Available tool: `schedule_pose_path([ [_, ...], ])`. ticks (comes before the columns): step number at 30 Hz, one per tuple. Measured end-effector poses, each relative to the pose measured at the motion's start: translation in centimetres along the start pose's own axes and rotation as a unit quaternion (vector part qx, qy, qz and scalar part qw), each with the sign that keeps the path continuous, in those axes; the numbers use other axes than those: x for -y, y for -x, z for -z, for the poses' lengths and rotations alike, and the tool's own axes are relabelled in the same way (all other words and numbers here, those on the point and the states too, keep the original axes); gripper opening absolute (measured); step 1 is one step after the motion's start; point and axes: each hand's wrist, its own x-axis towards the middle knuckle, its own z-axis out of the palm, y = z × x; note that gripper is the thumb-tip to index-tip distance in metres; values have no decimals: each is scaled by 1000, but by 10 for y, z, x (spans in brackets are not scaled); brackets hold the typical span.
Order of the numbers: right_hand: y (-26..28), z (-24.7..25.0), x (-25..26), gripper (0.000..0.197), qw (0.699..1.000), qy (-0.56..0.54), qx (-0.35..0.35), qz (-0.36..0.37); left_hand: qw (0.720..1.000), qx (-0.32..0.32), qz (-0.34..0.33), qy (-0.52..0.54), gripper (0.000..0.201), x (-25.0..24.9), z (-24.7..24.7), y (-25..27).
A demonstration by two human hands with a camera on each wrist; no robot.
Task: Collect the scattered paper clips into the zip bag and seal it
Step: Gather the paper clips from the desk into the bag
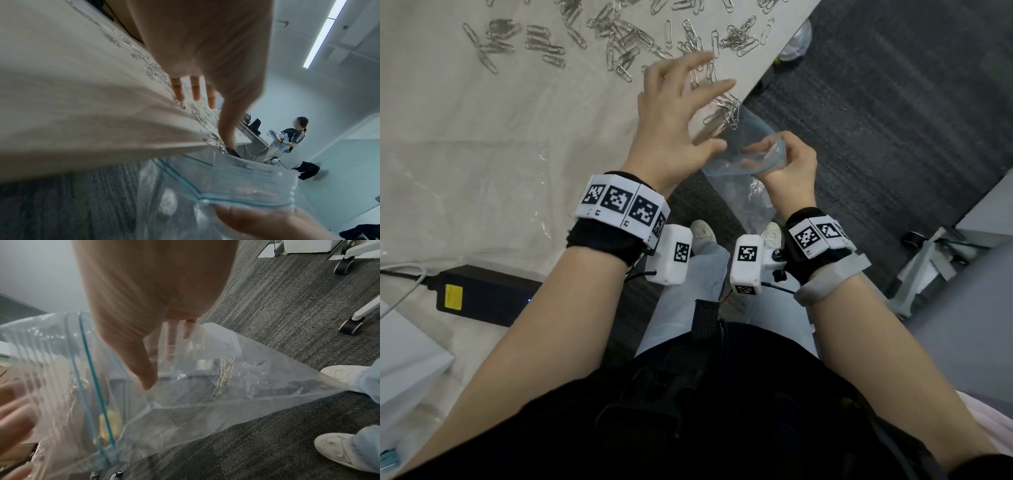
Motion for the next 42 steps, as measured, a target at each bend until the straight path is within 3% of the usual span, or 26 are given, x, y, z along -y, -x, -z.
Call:
schedule_pose_path([
  [3, -2, 0, 0, 30, 1000, -1, 2, -7, 989, 101, -4, -109, 74, -1, -1, -5],
  [11, -3, 1, 3, 25, 1000, 9, -5, -9, 1000, -9, -23, 2, 35, 4, -17, -6],
  [14, -2, 1, 6, 26, 1000, 7, -3, -11, 999, -3, -40, 12, 25, -1, -23, -5],
  [18, -2, 0, 5, 26, 1000, 6, -12, -14, 995, 21, -51, 79, 29, -7, -19, -6],
  [21, -3, 0, 4, 29, 1000, 3, -8, -13, 989, -68, 8, 128, 25, 2, -3, -10],
  [24, -3, 0, 7, 35, 1000, -1, -3, -18, 973, -204, 75, 85, 29, 28, 18, -14],
  [26, -4, 0, 8, 35, 1000, -3, -4, -23, 955, -258, 141, 41, 37, 50, 31, -17],
  [30, -10, -1, 12, 37, 1000, -6, -1, -28, 919, -230, 298, -114, 63, 85, 52, -18],
  [35, -15, -4, 14, 39, 1000, -3, -13, -25, 902, -193, 370, -107, 75, 109, 59, -26],
  [38, -17, -6, 14, 36, 999, 0, -15, -31, 906, -168, 372, -118, 68, 114, 55, -30],
  [42, -18, -8, 14, 33, 999, 0, -16, -37, 937, -127, 305, -112, 61, 99, 44, -31],
])
